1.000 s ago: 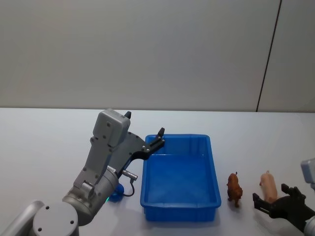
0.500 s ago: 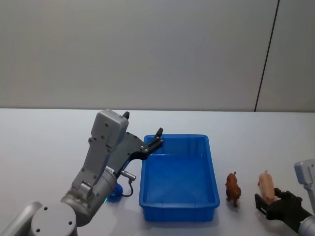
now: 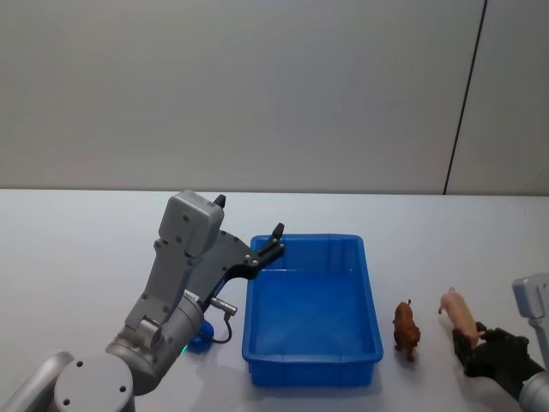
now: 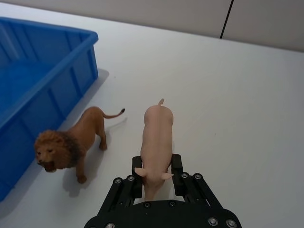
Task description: Pick up the two dolls from the table and place them into the box.
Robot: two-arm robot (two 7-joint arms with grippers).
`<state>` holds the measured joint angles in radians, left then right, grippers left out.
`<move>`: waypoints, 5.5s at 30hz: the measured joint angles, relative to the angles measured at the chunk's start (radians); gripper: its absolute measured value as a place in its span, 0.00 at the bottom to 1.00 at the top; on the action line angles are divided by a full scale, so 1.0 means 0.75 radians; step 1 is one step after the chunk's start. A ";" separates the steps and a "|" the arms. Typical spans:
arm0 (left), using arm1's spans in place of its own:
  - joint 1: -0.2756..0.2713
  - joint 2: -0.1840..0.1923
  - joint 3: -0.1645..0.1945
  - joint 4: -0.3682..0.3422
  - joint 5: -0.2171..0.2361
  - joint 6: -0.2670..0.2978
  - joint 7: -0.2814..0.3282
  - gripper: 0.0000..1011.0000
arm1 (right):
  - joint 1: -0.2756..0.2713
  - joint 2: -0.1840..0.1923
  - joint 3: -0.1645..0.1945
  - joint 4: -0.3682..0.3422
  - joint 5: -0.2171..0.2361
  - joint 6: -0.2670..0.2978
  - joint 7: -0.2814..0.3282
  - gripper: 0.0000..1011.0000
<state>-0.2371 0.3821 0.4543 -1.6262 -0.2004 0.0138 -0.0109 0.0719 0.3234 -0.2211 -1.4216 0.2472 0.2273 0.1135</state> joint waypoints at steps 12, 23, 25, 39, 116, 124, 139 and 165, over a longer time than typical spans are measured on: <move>0.000 0.000 0.000 0.000 0.000 0.000 0.000 0.99 | -0.020 0.012 0.005 -0.110 -0.037 -0.098 -0.001 0.34; 0.000 0.000 0.000 0.000 0.000 0.000 0.000 0.99 | -0.004 0.017 0.003 -0.222 -0.058 -0.133 0.105 0.34; 0.000 0.000 0.000 0.000 0.000 0.000 0.000 0.99 | 0.005 0.015 0.000 -0.237 -0.062 -0.129 0.135 0.34; 0.000 0.000 0.000 0.000 0.000 0.000 0.000 0.99 | 0.104 -0.045 -0.061 -0.225 -0.140 -0.039 0.359 0.34; 0.000 0.000 0.000 0.000 0.000 0.000 0.000 0.99 | 0.074 -0.013 -0.061 -0.014 -0.142 0.020 0.294 0.89; 0.000 0.000 0.000 0.000 0.000 0.000 0.000 0.99 | 0.104 -0.034 -0.071 0.036 -0.152 0.021 0.293 0.68; 0.000 0.000 0.000 0.000 0.000 0.000 0.000 0.99 | 0.128 -0.050 -0.076 0.065 -0.155 0.010 0.279 0.43; 0.000 0.000 0.000 0.000 0.000 0.000 0.000 0.99 | 0.186 -0.058 -0.069 -0.132 -0.152 -0.104 0.358 0.43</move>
<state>-0.2371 0.3821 0.4542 -1.6262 -0.2004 0.0138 -0.0109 0.2113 0.2796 -0.2726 -1.5204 0.1330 0.1494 0.3821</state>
